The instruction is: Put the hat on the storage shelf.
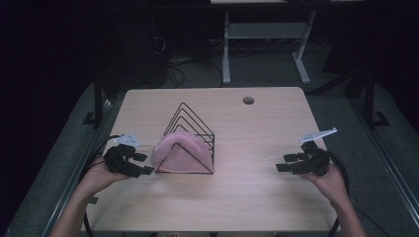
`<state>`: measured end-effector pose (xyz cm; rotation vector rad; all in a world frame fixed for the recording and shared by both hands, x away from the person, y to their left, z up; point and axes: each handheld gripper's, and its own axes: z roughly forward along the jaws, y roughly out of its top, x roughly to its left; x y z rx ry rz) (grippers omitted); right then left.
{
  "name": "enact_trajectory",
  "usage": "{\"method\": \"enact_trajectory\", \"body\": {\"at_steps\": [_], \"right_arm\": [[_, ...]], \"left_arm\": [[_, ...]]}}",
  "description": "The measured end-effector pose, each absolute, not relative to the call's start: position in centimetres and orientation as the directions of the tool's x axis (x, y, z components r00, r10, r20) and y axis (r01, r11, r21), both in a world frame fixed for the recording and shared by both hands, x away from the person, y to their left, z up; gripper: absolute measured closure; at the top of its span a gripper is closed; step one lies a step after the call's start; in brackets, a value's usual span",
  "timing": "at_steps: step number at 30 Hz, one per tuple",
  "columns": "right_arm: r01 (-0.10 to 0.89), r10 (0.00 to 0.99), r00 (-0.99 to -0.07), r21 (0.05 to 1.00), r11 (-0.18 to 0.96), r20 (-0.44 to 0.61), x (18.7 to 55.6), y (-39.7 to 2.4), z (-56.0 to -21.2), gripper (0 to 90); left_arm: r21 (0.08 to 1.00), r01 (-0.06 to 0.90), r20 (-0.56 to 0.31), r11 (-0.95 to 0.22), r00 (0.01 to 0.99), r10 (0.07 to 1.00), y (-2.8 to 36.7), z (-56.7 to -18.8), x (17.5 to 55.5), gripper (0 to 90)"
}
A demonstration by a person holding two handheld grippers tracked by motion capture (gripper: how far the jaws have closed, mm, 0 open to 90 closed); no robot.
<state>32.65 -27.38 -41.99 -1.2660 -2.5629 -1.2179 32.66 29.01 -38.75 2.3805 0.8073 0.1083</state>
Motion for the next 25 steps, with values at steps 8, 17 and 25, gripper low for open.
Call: {"method": "enact_trajectory", "body": {"at_steps": [8,17,25], "right_arm": [[0.692,0.667,-0.659,0.629,0.355,0.348,31.4,-28.2,-42.7,35.9],[0.692,0.661,-0.664,0.621,0.367,0.349,29.6,-28.0,-44.1,34.3],[0.644,0.659,-0.684,0.682,0.346,0.312,26.3,-26.6,-45.1,27.2]], "left_arm": [[0.6,0.534,-0.127,-0.595,0.798,0.589,29.2,-39.5,32.0,36.6],[0.645,0.527,-0.119,-0.553,0.784,0.609,29.5,-40.1,30.6,35.8],[0.683,0.539,-0.146,-0.492,0.762,0.631,30.0,-41.8,29.7,33.6]]}}
